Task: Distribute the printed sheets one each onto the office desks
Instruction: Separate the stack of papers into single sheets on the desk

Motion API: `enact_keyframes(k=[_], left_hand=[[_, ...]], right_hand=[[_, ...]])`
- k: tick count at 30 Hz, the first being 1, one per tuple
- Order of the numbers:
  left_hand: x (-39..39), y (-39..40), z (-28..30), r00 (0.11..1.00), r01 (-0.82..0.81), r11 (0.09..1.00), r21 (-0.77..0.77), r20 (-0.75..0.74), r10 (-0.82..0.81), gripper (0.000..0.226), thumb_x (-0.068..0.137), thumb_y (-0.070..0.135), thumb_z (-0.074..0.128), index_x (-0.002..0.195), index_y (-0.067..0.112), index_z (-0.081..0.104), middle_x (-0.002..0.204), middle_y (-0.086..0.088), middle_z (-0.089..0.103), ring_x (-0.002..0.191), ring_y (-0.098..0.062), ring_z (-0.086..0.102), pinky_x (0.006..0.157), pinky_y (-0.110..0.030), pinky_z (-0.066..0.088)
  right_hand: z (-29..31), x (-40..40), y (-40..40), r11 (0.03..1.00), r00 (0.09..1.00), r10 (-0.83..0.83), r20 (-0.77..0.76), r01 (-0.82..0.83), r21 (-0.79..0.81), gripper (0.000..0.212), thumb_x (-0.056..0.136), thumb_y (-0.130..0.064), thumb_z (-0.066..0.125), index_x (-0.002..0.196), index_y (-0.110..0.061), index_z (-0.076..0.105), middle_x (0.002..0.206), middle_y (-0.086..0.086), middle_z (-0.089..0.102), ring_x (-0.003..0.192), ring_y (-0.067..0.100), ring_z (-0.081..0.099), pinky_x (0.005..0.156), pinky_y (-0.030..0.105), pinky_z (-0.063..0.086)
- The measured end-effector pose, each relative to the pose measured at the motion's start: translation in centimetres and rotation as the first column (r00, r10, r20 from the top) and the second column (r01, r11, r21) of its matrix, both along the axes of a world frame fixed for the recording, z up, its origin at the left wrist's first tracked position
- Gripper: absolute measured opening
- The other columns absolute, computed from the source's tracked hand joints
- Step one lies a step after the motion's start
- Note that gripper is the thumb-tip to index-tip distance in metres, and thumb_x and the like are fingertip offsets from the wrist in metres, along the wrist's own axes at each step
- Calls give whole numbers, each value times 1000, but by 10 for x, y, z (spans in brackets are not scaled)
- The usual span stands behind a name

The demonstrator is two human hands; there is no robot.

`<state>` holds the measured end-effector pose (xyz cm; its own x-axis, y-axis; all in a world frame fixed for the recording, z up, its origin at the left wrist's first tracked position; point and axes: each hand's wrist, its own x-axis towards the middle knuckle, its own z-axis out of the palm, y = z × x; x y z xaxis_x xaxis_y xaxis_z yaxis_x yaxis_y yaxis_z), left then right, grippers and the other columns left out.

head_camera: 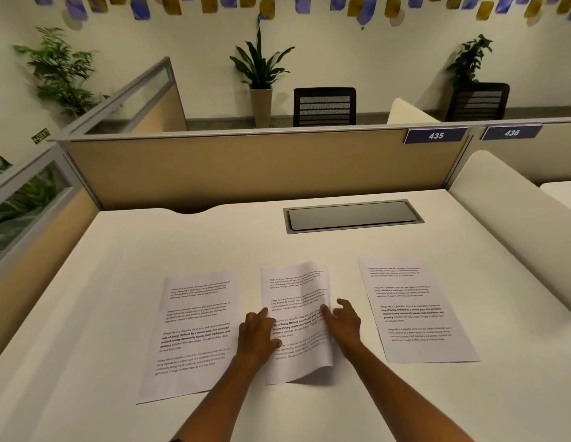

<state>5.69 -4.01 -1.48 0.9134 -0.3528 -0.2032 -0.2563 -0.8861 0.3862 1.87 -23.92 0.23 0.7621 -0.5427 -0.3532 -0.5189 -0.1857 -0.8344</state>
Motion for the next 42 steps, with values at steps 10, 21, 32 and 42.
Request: enact_keyframes(k=[10, 21, 32, 42], left_hand=[[4, -2, 7, 998, -16, 1000, 12, -53, 17, 52, 80, 37, 70, 126, 16, 54, 136, -2, 50, 126, -24, 43, 105, -38, 41], [9, -1, 18, 984, -111, 984, -138, -156, 89, 57, 79, 33, 75, 129, 14, 56, 132, -2, 58, 124, -25, 49, 102, -37, 46], [1, 8, 23, 962, -198, 949, -244, -231, 142, 71, 84, 30, 72, 145, 14, 39, 152, -7, 40, 140, -24, 37, 116, -35, 33], [7, 10, 34, 899, -417, 848, -328, -285, 332, 73, 88, 34, 67, 146, 6, 32, 144, -17, 49, 133, -32, 47, 109, -41, 42]], right_hand=[[5, -2, -18, 988, 989, -144, -12, 145, 52, 51, 84, -35, 73, 125, -8, 61, 130, 12, 62, 113, 30, 61, 99, 37, 46], [4, -8, -26, 993, 991, -88, -99, 80, -85, 37, 83, -15, 73, 116, -1, 64, 122, 15, 64, 109, 31, 62, 93, 33, 48], [-4, -8, -28, 992, 986, -109, -125, 100, -75, 30, 79, -15, 77, 104, 2, 71, 110, 16, 71, 101, 32, 67, 90, 34, 52], [10, -13, -22, 983, 985, -163, 62, 156, 96, 17, 81, -22, 75, 96, -15, 73, 98, 5, 74, 76, 15, 66, 64, 24, 49]])
